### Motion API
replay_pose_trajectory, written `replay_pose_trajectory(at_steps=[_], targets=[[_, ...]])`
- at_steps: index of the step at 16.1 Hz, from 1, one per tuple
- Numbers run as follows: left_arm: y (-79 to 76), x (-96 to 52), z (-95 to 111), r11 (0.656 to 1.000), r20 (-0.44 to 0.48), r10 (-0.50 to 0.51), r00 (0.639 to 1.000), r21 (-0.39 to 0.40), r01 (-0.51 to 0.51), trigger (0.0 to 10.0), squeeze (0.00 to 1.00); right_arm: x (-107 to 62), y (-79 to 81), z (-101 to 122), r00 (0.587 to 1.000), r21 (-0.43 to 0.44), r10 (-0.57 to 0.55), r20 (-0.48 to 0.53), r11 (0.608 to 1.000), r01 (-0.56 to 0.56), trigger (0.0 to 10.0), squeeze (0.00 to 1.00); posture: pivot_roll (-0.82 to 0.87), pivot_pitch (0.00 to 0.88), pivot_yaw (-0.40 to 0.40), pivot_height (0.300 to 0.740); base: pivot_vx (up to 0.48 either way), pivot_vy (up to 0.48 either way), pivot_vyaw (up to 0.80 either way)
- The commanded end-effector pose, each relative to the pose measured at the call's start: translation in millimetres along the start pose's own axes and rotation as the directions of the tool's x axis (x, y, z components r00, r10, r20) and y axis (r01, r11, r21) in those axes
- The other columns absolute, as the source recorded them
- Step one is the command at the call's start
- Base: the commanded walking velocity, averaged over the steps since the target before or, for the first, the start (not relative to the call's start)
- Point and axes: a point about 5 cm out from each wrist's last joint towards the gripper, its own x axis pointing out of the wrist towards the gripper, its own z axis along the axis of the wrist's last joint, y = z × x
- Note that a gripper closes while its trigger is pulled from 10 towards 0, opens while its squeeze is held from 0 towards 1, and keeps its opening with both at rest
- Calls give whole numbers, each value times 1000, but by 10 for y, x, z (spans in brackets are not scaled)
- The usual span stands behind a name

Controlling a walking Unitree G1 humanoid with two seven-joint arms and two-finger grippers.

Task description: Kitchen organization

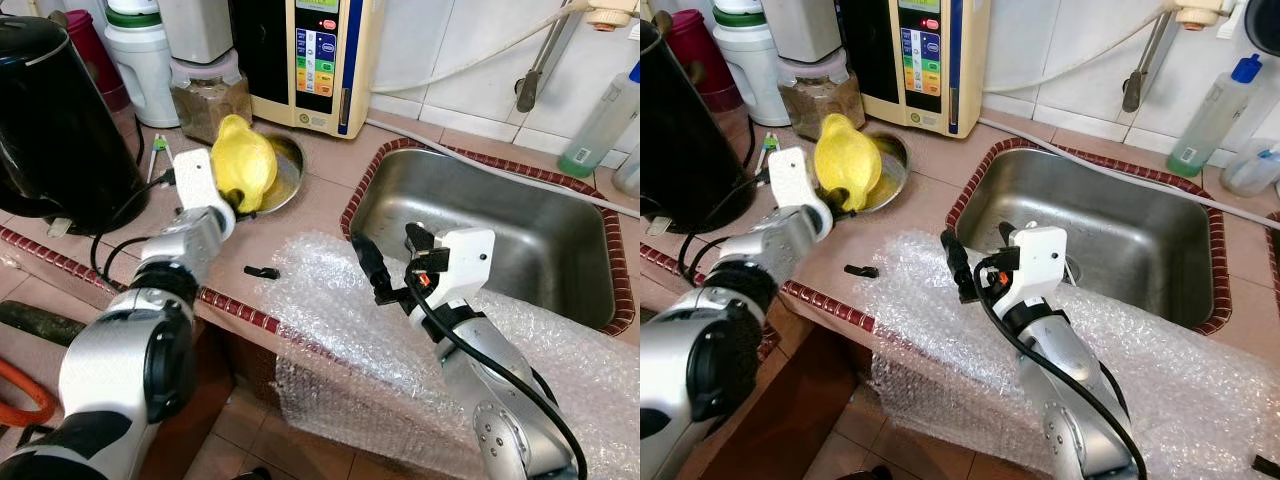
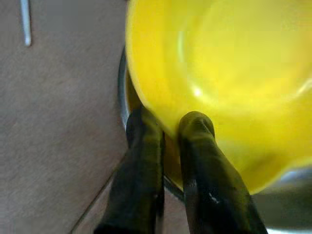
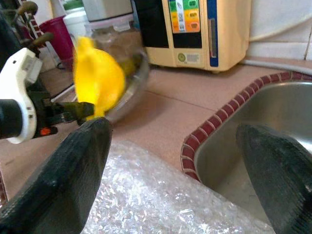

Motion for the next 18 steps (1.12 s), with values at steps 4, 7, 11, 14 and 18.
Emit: replay_pose_trajectory(at_steps=[4, 7, 11, 14, 18], targets=[[158, -38, -183, 996, -107, -21, 994, 81, 30, 0, 0, 37, -36, 50, 1000, -13, 0, 23, 1000, 0, 10000, 0, 4, 95, 21, 740, 0, 0, 0], [210, -84, -157, 988, -126, -60, 990, 131, 76, 0, 0, 63, -70, 68, 1000, -20, -2, 30, 1000, 3, 10000, 0, 12, 84, 25, 740, 0, 0, 0], [345, -248, -180, 978, -166, -89, 982, 171, 118, 0, 0, 81, -104, 77, 999, -26, -8, 35, 1000, 9, 10000, 0, 25, 81, 22, 740, 0, 0, 0], [345, -341, -213, 974, -171, -105, 980, 182, 136, 0, 0, 98, -104, 72, 999, -27, -5, 34, 1000, 6, 10000, 0, 34, 80, 14, 740, 0, 0, 0], [61, -425, -59, 964, 94, -192, 977, 205, 170, 0, 0, 157, -97, 85, 999, -39, 4, 45, 999, -2, 10000, 0, 33, 71, -3, 740, 0, 0, 0]])
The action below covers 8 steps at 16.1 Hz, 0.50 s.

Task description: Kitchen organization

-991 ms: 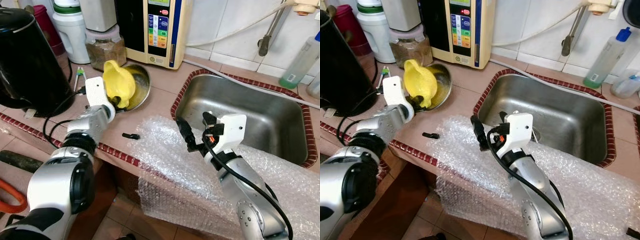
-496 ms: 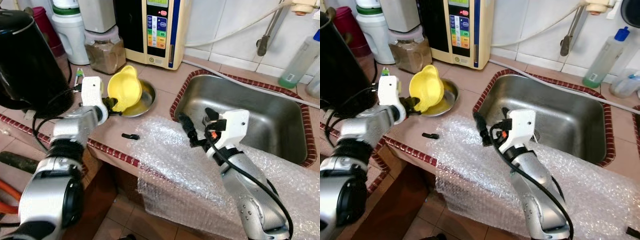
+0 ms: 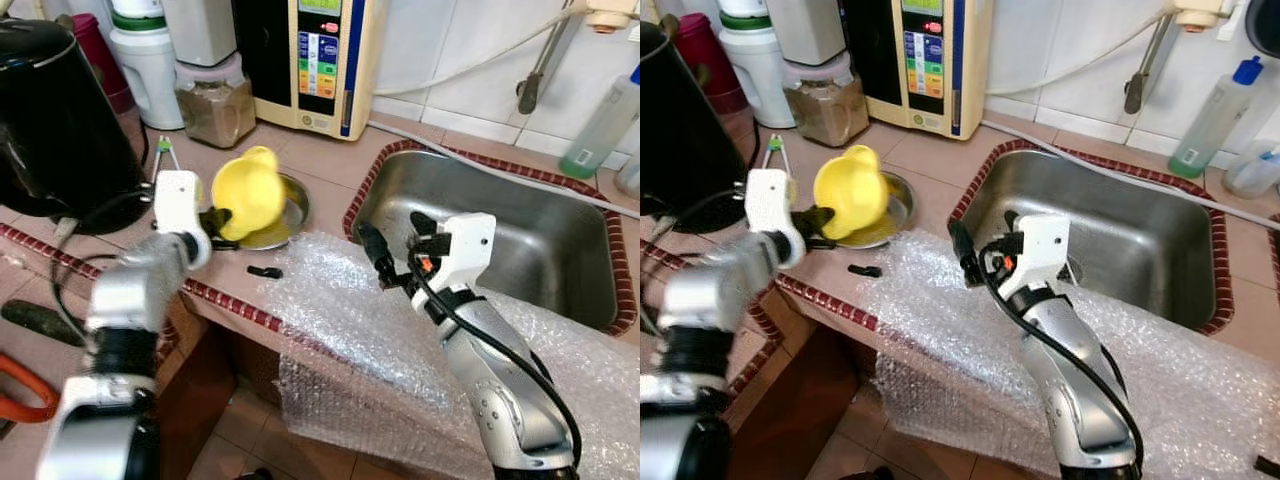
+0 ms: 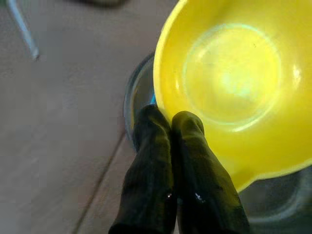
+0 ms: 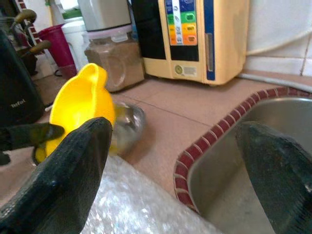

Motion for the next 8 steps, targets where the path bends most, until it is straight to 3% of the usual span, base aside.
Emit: replay_pose_trajectory(at_steps=[1, 2, 3, 5, 8], targets=[[-102, -15, 127, 998, 97, -20, 995, 62, 14, 0, 0, 17, -5, 9, 1000, -9, 2, 8, 1000, -2, 10000, 0, 33, 70, -5, 740, 0, 0, 0], [-192, -18, 161, 992, 142, -40, 989, 121, 23, 0, 0, 22, -12, 8, 1000, -12, 0, 8, 1000, 1, 10000, 0, 30, 67, -11, 740, 0, 0, 0], [-244, -20, 161, 994, 161, -43, 986, 109, 26, 0, 0, 27, -16, 6, 1000, -13, -2, 9, 1000, 2, 10000, 0, 29, 66, -12, 740, 0, 0, 0], [-258, -19, 129, 996, 179, -20, 984, 91, 4, 0, 0, 35, -21, 2, 1000, -16, -4, 9, 1000, 4, 10000, 0, 26, 61, -16, 740, 0, 0, 0], [-283, -49, 184, 986, 270, -51, 962, 166, 6, 0, 0, 46, -41, -4, 1000, -15, -9, 12, 1000, 10, 10000, 0, 32, 53, -20, 740, 0, 0, 0]])
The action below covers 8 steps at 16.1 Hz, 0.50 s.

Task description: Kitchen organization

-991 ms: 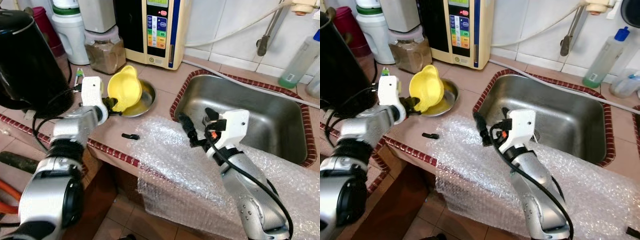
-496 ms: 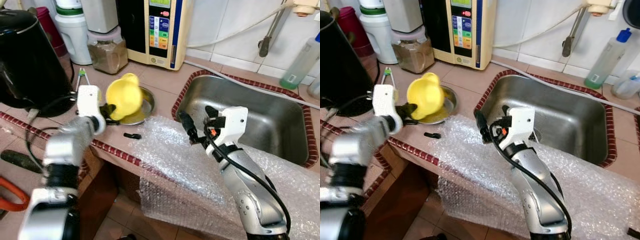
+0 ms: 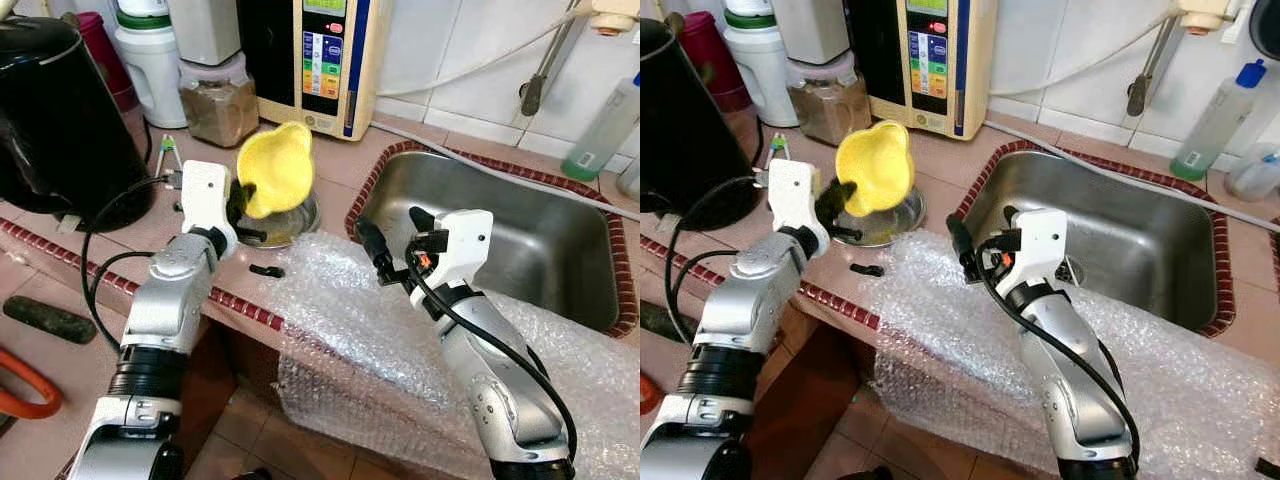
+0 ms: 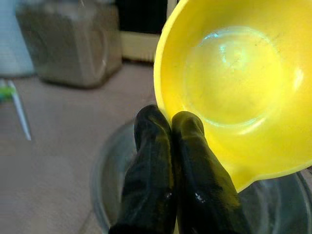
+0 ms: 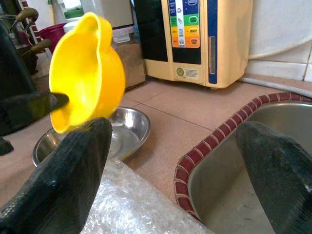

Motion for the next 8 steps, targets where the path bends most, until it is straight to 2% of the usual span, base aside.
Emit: replay_pose_trajectory(at_steps=[1, 5, 8], targets=[[-56, -5, 38, 999, 43, -25, 999, 46, 23, 0, 0, 47, -31, 55, 999, 16, -17, 32, 1000, 17, 10000, 0, 34, 50, -22, 740, 0, 0, 0], [-327, 9, 44, 988, 96, -131, 987, 100, 122, 0, 0, 181, 2, 200, 993, 130, -22, 114, 992, 7, 10000, 0, 31, 39, -34, 740, 0, 0, 0], [-526, 19, 63, 982, 123, -178, 976, 86, 168, 0, 0, 278, 22, 262, 991, 148, -10, 137, 989, -10, 10000, 0, 32, 31, -42, 740, 0, 0, 0]])
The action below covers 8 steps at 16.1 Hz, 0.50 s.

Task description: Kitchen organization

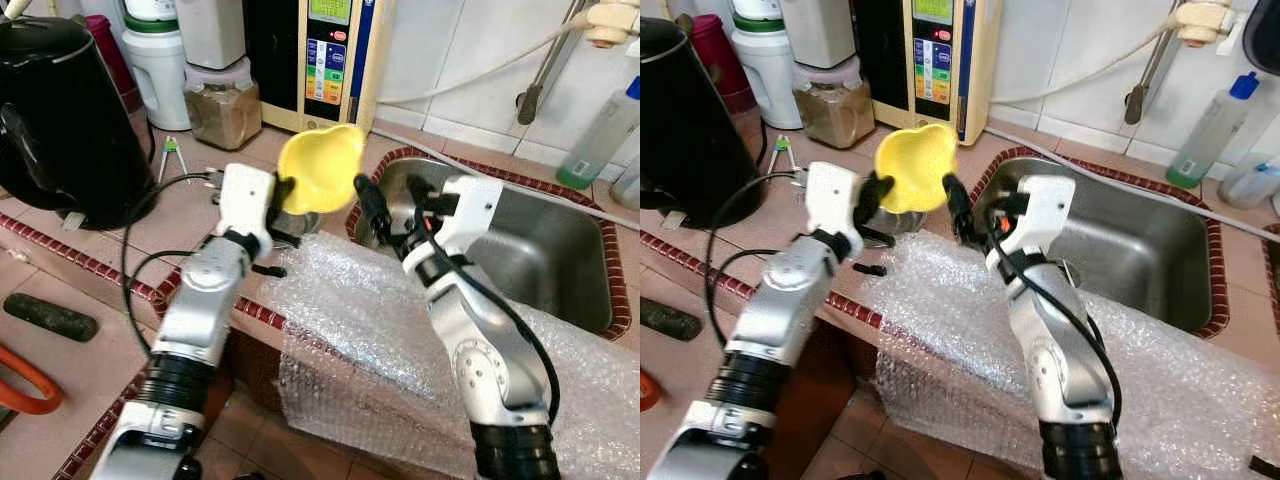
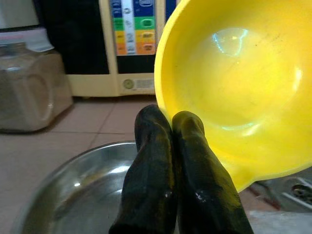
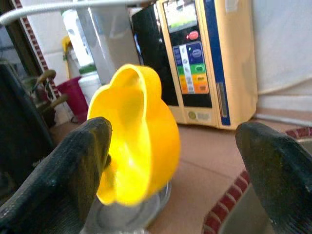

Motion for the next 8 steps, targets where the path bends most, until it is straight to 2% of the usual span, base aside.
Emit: replay_pose_trajectory(at_steps=[1, 6, 7, 8], targets=[[-75, -3, 65, 999, 38, -34, 999, 8, 34, 0, 0, 22, -21, -4, 1000, 10, -2, 0, 1000, 2, 10000, 0, 32, 30, -42, 740, 0, 0, 0], [-168, -12, 54, 998, 44, -66, 997, -14, 66, 0, 0, 73, 55, -151, 999, 36, 16, -43, 999, -15, 10000, 0, 33, 31, -41, 740, 0, 0, 0], [-181, -8, 66, 997, 47, -70, 996, -18, 71, 0, 0, 84, 73, -164, 999, 45, 20, -45, 999, -18, 2902, 0, 34, 30, -43, 740, 0, 0, 0], [-203, -8, 81, 997, 53, -78, 996, -22, 79, 0, 0, 116, 71, -176, 999, 39, -1, -48, 999, 3, 0, 0, 32, 31, -44, 740, 0, 0, 0]])
